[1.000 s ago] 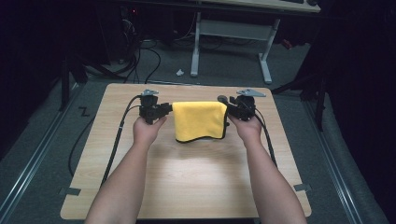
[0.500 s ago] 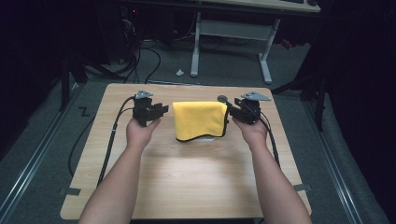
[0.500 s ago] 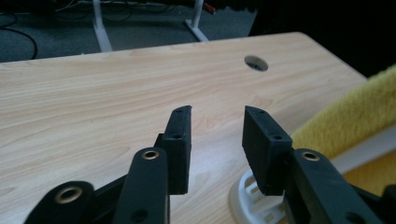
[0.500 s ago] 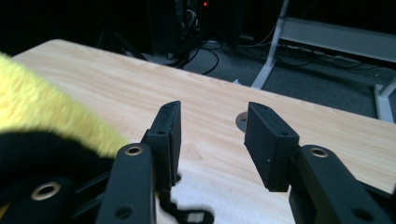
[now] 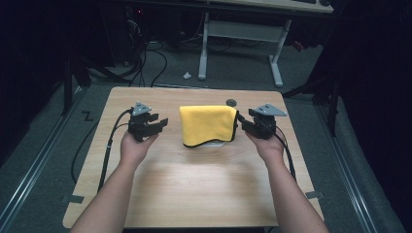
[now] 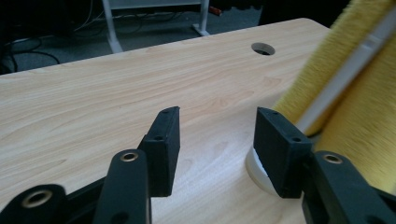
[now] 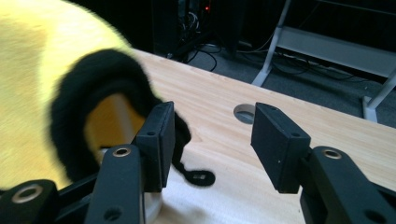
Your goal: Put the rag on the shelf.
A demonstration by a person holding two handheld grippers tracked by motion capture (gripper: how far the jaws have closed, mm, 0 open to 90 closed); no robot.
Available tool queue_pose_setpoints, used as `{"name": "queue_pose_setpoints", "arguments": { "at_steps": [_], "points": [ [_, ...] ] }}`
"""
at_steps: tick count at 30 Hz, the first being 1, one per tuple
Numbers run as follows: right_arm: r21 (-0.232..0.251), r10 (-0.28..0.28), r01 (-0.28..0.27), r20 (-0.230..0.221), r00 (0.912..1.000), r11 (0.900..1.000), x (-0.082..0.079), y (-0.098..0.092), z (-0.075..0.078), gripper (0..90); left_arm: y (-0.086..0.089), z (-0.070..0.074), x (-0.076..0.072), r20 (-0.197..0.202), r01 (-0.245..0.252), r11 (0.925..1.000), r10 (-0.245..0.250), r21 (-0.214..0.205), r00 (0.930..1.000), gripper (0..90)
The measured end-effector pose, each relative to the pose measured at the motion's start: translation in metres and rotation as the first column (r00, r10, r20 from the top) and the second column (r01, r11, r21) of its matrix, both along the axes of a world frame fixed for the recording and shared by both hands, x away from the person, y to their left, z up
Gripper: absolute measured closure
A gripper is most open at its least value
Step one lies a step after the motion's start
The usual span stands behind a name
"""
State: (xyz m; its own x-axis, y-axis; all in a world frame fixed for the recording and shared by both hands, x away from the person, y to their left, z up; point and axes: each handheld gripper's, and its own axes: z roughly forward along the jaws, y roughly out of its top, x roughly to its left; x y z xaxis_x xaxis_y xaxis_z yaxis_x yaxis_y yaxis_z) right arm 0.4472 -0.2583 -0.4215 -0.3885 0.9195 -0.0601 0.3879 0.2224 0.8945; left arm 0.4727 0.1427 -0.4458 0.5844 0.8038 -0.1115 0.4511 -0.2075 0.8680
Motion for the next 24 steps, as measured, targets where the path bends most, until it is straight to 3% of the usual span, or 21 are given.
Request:
{"name": "queue_pose_setpoints", "arguments": {
  "at_steps": [2, 4, 7, 11, 13, 16, 24],
  "points": [
    [-0.003, 0.001, -0.001, -0.008, 1.0000, 1.0000, -0.007, 0.001, 0.001, 48.2, 0.002, 0.001, -0.009, 0.010, 0.006, 0.9999, -0.006, 0.010, 0.9999, 50.5],
    [-0.001, 0.003, -0.003, 0.022, 0.9998, 1.0000, -0.016, 0.002, 0.001, 48.4, 0.005, 0.000, -0.018, 0.012, 0.013, 0.9999, -0.013, -0.004, 0.9999, 50.5],
    [-0.034, 0.014, -0.014, 0.007, 0.9999, 0.9993, -0.028, 0.005, 0.002, 47.0, 0.007, -0.003, -0.031, 0.015, 0.022, 0.9998, -0.022, 0.001, 0.9996, 50.6],
    [-0.053, 0.036, -0.034, 0.035, 0.9988, 0.9980, -0.052, 0.010, -0.004, 46.8, 0.008, -0.011, -0.053, 0.014, 0.038, 0.9992, -0.038, -0.008, 0.9992, 50.2],
    [-0.065, 0.044, -0.043, 0.010, 0.9990, 0.9970, -0.061, 0.013, -0.007, 45.3, 0.009, -0.017, -0.066, 0.014, 0.049, 0.9987, -0.048, -0.016, 0.9987, 49.8],
    [-0.080, 0.064, -0.061, 0.035, 0.9973, 0.9950, -0.081, 0.018, -0.015, 45.6, 0.008, -0.028, -0.087, 0.002, 0.076, 0.9971, -0.076, -0.004, 0.9971, 49.0],
    [-0.066, 0.105, -0.104, 0.024, 0.9941, 0.9924, -0.131, 0.031, -0.043, 43.8, 0.009, -0.060, -0.137, -0.050, 0.149, 0.9888, -0.149, 0.002, 0.9876, 48.2]
  ]
}}
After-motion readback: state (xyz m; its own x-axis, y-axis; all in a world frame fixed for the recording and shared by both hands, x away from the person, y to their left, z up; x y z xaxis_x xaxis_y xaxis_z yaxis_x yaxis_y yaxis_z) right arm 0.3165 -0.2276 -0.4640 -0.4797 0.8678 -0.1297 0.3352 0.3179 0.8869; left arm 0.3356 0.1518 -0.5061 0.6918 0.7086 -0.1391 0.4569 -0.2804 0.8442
